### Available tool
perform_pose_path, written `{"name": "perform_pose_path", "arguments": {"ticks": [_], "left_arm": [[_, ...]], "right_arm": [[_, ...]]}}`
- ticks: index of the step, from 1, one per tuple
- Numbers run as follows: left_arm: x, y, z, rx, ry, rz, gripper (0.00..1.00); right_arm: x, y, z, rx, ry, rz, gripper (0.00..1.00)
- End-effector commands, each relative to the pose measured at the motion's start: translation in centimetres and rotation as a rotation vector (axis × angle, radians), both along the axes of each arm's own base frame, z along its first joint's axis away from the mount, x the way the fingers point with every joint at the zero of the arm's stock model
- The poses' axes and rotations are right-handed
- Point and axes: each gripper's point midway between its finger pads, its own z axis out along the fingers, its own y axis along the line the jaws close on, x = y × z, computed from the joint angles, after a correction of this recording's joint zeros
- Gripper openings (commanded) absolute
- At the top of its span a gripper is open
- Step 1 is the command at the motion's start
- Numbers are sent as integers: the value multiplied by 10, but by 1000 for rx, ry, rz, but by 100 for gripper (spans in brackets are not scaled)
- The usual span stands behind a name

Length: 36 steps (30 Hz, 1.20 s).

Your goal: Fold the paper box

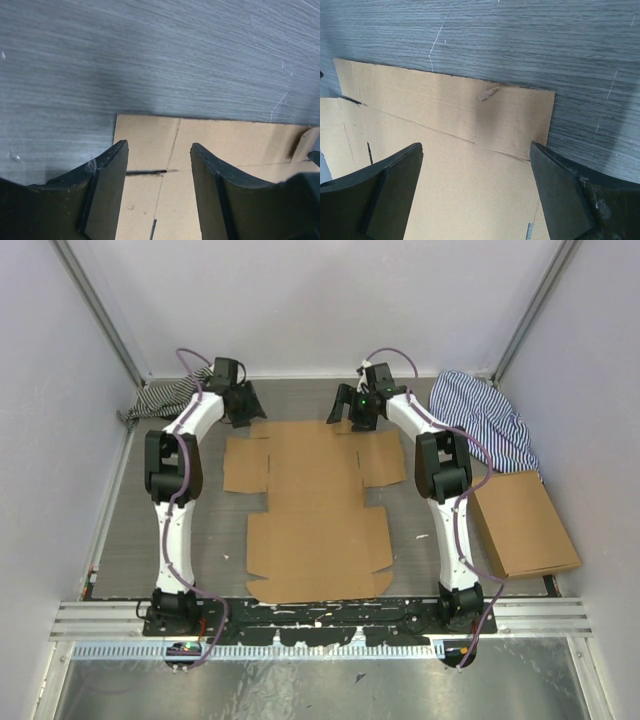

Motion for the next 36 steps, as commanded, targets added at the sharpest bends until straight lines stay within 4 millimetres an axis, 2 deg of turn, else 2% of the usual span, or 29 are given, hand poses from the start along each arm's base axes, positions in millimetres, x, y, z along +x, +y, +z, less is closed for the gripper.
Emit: {"name": "perform_pose_path", "arguments": {"ticks": [1,8,13,23,30,36], "left_arm": [[11,9,-6,63,-11,-45,59],[4,28,-23,187,41,-40,57],[-2,28,-32,258,69,-69,56],[-4,0,-46,187,69,-128,56],[-3,-5,-41,159,59,-137,56],[-2,-8,-18,131,18,-123,56]], "right_arm": [[-8,-6,-34,-51,62,-3,93],[-7,-5,-33,-53,58,5,93],[-7,-5,-35,-53,62,7,93],[-7,-5,-36,-53,67,9,93],[-7,-5,-39,-53,73,7,93],[-6,-5,-40,-56,73,4,93]]}}
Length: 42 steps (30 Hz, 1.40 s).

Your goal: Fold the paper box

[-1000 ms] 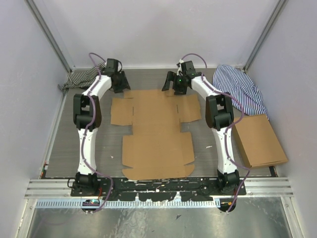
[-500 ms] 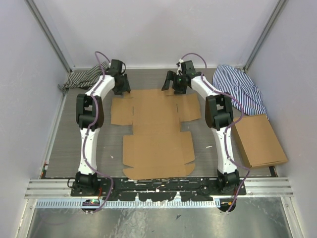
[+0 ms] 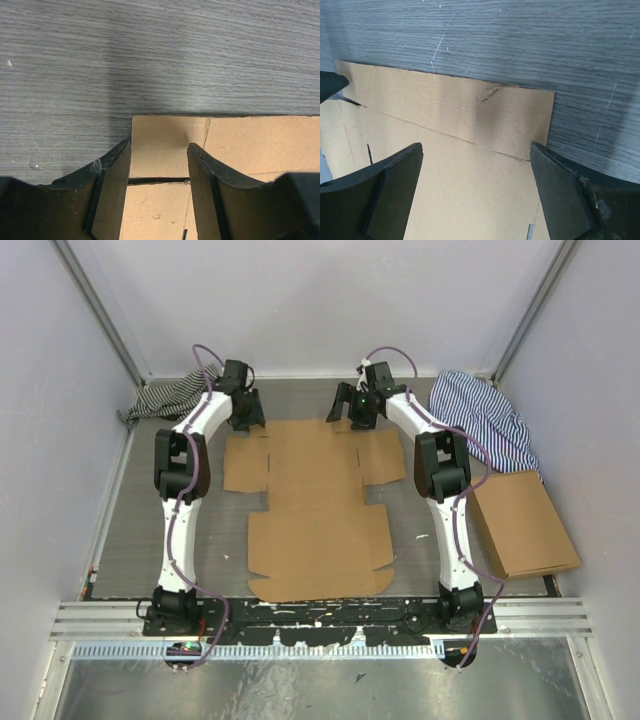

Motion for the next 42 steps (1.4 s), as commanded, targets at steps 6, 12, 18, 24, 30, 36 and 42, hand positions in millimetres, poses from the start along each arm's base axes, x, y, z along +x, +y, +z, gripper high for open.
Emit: {"name": "perform_pose_path", "arguments": {"ticks": [6,12,18,24,30,36,42], "left_arm": [[2,-29,34,-139,-62,-18,55],[-1,-40,47,-128,-82,-34,54],[-7,-41,43,-60,-56,-51,53],[-12,-48,51,-40,-65,-65,53],[-15,-56,66,-56,-87,-74,53],[-17,-64,77,-78,-103,-84,53],[-13,-92,82,-192,-132,-110,53]], "right_arm": [[-12,-7,-43,-65,89,-2,93],[-11,-10,-43,-80,89,-12,93],[-10,-28,-47,-176,96,-72,91],[-12,-38,-44,-266,89,-105,90],[-18,-39,-53,-330,109,-113,88],[-27,-36,-66,-356,142,-106,87],[-31,-27,-69,-343,148,-85,87]]}}
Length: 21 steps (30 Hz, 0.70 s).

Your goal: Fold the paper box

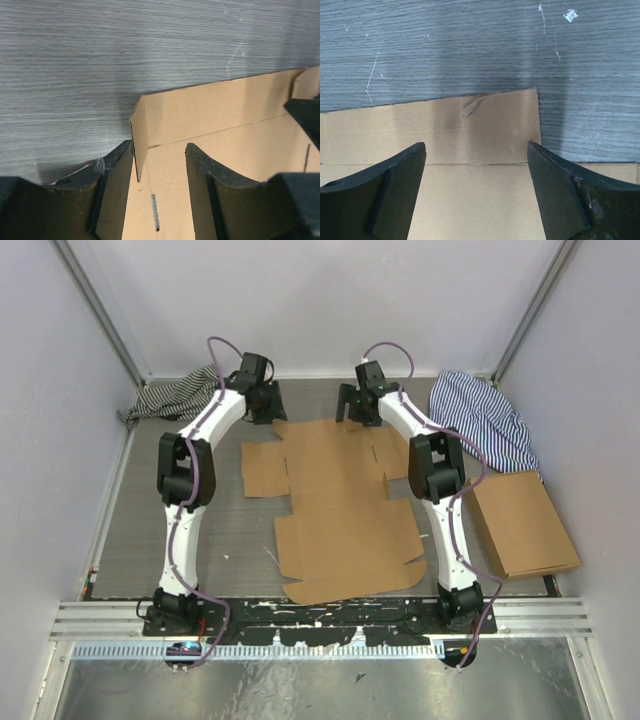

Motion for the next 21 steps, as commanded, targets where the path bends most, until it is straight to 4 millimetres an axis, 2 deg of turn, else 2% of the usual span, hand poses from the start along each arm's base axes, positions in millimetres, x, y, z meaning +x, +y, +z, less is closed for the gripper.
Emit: {"name": "perform_pose_path", "arguments": {"ticks": [1,5,11,21], "left_arm": [[8,-30,31,-122,-76,-33,53],[15,-44,24,-166,-62,-42,53],[21,-51,7,-193,-34,-26,53],[10,-41,-56,-118,134,42,52]], "right_arm": [[-45,4,-57,-38,210,28,87],[-46,7,-57,-25,211,38,87],[-48,9,-56,-12,214,45,87],[-49,10,-48,2,211,36,87]]}}
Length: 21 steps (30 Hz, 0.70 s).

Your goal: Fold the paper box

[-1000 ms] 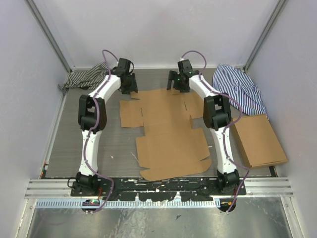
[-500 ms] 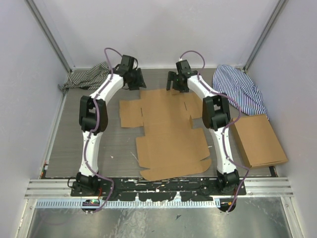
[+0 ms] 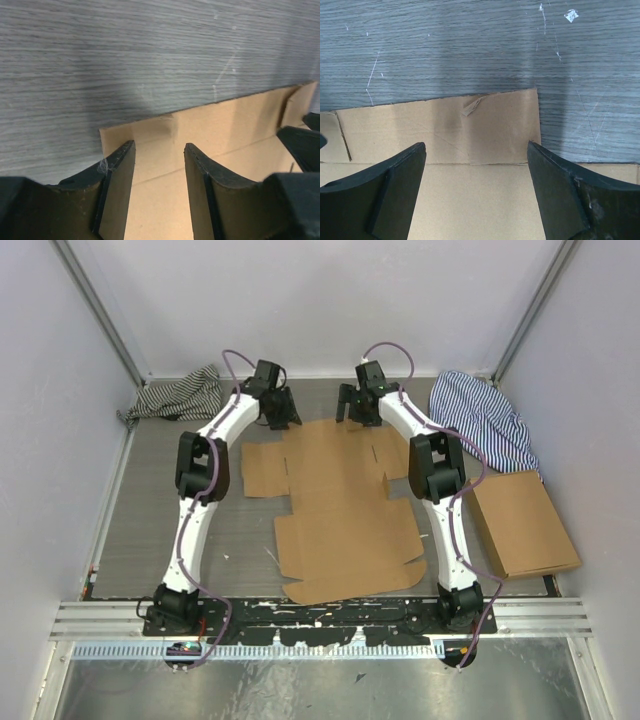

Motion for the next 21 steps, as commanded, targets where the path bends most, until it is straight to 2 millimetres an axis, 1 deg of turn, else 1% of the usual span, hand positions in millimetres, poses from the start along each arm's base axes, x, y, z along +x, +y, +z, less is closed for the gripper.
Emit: {"name": "perform_pose_path", "arguments": {"ticks": [1,4,8,10,12,13,15,17,19,21], "left_arm": [[-11,8,-32,46,114,34,52],[-16,16,-41,92,157,51,52],[-19,24,-33,113,153,60,52],[-20,27,-21,106,132,64,53],[-18,30,0,99,87,68,54],[-18,32,8,98,66,69,54],[-15,37,32,94,8,72,55],[-14,44,53,110,-38,77,56],[-15,49,68,131,-63,77,56],[-15,56,78,149,-77,82,57]], "right_arm": [[-48,9,-46,4,210,29,87],[-48,10,-43,9,207,30,87],[-47,10,-39,10,201,32,87],[-46,10,-34,10,190,38,88],[-43,10,-25,9,166,44,88],[-42,8,-25,-3,156,42,88],[-34,2,-3,-23,101,28,89],[-29,-3,11,-44,65,17,89],[-24,-10,21,-77,38,4,89],[-20,-18,27,-125,17,-5,89]]}}
